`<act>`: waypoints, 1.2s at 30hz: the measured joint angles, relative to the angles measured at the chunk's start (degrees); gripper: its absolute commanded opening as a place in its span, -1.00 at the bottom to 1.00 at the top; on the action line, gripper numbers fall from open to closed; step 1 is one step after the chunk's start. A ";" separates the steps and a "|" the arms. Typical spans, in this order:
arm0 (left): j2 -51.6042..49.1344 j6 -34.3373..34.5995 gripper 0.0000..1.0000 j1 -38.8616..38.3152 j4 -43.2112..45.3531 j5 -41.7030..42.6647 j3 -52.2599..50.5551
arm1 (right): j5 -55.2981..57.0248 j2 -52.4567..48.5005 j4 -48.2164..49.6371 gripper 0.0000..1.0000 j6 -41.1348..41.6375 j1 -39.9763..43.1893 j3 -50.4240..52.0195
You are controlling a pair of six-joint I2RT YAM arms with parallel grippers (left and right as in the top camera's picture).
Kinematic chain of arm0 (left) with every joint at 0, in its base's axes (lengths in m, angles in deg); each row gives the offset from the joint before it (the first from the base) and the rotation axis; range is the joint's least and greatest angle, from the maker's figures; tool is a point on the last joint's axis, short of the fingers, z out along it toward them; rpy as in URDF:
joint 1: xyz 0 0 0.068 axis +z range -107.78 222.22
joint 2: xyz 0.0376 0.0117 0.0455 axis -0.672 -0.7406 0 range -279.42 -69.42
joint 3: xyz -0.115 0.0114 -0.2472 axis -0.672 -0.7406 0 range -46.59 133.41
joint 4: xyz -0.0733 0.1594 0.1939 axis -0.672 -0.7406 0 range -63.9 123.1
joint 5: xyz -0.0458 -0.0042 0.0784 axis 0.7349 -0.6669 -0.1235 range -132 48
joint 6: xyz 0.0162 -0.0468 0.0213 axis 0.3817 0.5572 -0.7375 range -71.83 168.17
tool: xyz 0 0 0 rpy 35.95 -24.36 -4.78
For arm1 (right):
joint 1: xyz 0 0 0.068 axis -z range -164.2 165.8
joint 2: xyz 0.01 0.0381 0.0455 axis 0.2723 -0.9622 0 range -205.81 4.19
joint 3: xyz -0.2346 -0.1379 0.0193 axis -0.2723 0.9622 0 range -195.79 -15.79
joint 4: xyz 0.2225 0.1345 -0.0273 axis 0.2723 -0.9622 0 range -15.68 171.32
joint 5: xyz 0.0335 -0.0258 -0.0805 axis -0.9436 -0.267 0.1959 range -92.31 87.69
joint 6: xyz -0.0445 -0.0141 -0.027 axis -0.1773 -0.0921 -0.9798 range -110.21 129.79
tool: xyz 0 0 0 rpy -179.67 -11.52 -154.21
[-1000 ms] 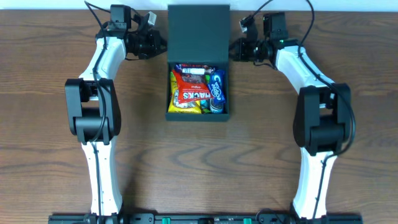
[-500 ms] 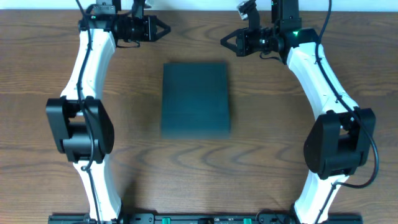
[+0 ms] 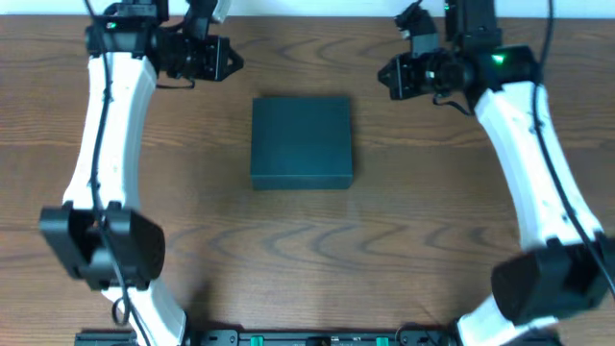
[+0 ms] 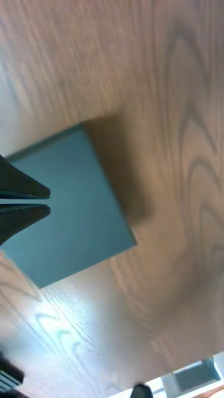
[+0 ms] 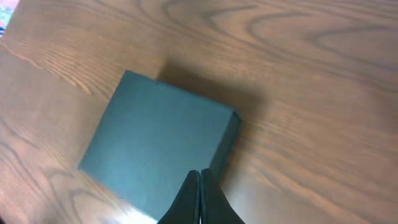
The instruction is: Pack container
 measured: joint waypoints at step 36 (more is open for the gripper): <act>78.49 16.22 0.91 -9.86 -9.16 -17.09 -50.53 | -2.05 73.85 -22.73 0.99 7.08 -0.96 44.28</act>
